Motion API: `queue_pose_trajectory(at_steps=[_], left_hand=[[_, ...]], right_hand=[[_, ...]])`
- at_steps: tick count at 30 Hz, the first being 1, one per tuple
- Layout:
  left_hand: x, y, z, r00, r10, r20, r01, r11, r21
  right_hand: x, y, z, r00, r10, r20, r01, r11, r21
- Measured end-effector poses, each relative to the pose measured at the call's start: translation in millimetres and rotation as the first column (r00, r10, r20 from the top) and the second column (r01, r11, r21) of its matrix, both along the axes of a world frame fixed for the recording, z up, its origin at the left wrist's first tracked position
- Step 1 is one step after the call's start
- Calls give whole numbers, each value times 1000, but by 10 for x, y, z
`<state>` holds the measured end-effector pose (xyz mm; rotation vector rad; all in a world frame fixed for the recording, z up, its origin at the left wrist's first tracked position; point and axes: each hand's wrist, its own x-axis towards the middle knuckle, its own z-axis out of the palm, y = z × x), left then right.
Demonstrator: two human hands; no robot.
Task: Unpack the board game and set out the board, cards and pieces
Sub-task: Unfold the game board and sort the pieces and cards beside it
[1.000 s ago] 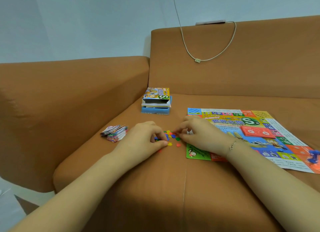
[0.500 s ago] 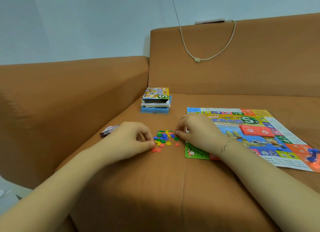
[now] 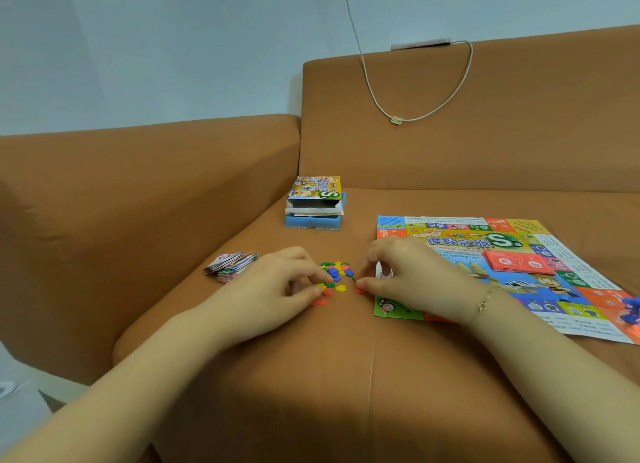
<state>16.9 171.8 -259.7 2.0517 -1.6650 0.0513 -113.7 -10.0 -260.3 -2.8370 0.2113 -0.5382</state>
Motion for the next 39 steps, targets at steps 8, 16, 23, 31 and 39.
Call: queue_pose_trajectory(at_steps=[8, 16, 23, 31, 39], left_hand=[[8, 43, 17, 999, -33, 36, 32, 999, 45], [53, 69, 25, 992, -36, -118, 40, 999, 31], [120, 42, -51, 985, 46, -166, -64, 992, -108], [176, -301, -156, 976, 178, -122, -193, 973, -124], [169, -479, -195, 972, 233, 22, -231, 971, -65]], right_hand=[[-32, 17, 8, 998, 65, -11, -65, 998, -14], [-49, 86, 38, 992, 126, -5, -121, 963, 240], [14, 102, 13, 984, 171, 48, -177, 910, 374], [202, -136, -13, 992, -63, 106, 46, 986, 161], [238, -134, -47, 1000, -16, -5, 16, 999, -38]])
